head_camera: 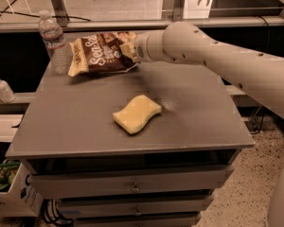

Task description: Move brown chip bag near water bottle

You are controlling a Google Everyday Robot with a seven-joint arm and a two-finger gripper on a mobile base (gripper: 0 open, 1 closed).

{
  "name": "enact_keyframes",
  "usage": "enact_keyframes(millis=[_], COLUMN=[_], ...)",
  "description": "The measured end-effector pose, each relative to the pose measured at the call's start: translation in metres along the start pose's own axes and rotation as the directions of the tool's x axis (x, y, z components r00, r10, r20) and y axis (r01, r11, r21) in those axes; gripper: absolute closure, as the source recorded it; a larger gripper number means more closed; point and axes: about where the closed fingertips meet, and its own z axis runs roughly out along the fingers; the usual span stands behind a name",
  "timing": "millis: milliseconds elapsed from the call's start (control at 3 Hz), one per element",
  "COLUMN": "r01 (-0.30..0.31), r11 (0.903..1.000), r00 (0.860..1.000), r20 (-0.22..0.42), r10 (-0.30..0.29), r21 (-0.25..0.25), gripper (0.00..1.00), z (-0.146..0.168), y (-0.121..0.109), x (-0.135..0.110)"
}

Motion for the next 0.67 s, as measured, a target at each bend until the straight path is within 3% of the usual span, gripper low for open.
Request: enact_keyframes(millis=[333,667], r01=[0.001,0.000], r11=[1.0000,1.0000], r00=[1.000,1.000], r20=[-0.010,-0.016], r10=[-0.001,0.000], r21=[0.002,0.004], gripper=[0.12,0.00], z=[-0.0006,-0.0016], y=[-0.0027,-0.0052], x=[0.0026,0.0042])
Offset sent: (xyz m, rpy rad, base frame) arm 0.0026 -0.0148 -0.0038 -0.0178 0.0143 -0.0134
